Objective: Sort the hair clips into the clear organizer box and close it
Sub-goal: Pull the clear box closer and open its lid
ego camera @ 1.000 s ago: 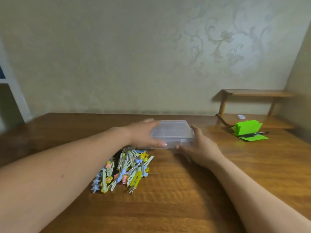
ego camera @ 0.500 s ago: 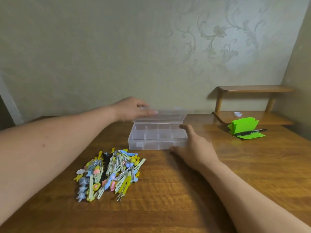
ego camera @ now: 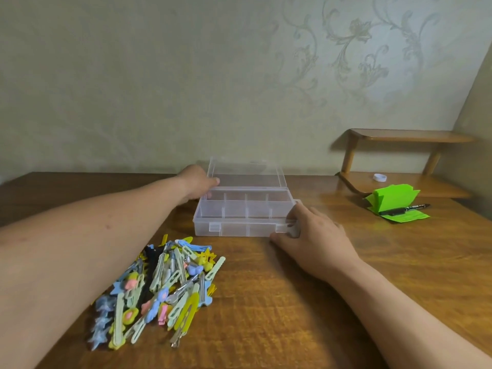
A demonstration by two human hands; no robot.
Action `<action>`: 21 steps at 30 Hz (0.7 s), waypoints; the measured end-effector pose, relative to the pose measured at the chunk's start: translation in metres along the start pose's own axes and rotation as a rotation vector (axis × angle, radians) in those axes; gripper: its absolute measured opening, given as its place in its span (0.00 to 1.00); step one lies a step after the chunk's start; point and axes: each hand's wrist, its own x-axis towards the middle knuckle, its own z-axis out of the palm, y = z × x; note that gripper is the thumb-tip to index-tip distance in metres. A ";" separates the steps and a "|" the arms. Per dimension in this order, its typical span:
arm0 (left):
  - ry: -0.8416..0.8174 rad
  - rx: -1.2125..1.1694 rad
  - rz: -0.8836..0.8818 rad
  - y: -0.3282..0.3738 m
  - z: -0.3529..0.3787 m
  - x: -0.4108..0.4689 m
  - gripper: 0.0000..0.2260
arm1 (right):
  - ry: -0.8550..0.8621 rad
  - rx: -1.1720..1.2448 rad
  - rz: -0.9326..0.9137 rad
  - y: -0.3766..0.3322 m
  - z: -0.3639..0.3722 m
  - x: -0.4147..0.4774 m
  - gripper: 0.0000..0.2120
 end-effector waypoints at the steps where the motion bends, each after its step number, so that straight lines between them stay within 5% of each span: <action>1: -0.002 0.021 -0.020 -0.001 -0.002 -0.001 0.20 | -0.009 -0.001 0.002 -0.001 0.000 0.000 0.19; 6: 0.085 -0.027 0.031 -0.007 -0.031 -0.034 0.23 | -0.083 0.044 0.026 -0.003 -0.007 -0.007 0.34; 10: 0.211 -0.197 0.112 -0.026 -0.061 -0.091 0.13 | 0.076 0.067 0.084 -0.003 -0.007 -0.014 0.49; 13: 0.317 -0.357 0.141 -0.053 -0.065 -0.141 0.07 | 0.279 0.008 0.083 -0.012 -0.011 -0.018 0.41; 16: 0.396 -0.413 0.177 -0.072 -0.058 -0.175 0.06 | 0.392 0.059 -0.104 -0.032 -0.014 -0.025 0.22; 18: 0.403 -0.431 0.174 -0.078 -0.054 -0.184 0.06 | 0.328 0.134 -0.239 -0.054 -0.010 -0.030 0.08; 21: 0.373 -0.428 0.155 -0.081 -0.053 -0.186 0.07 | 0.017 0.132 -0.306 -0.087 0.001 -0.029 0.07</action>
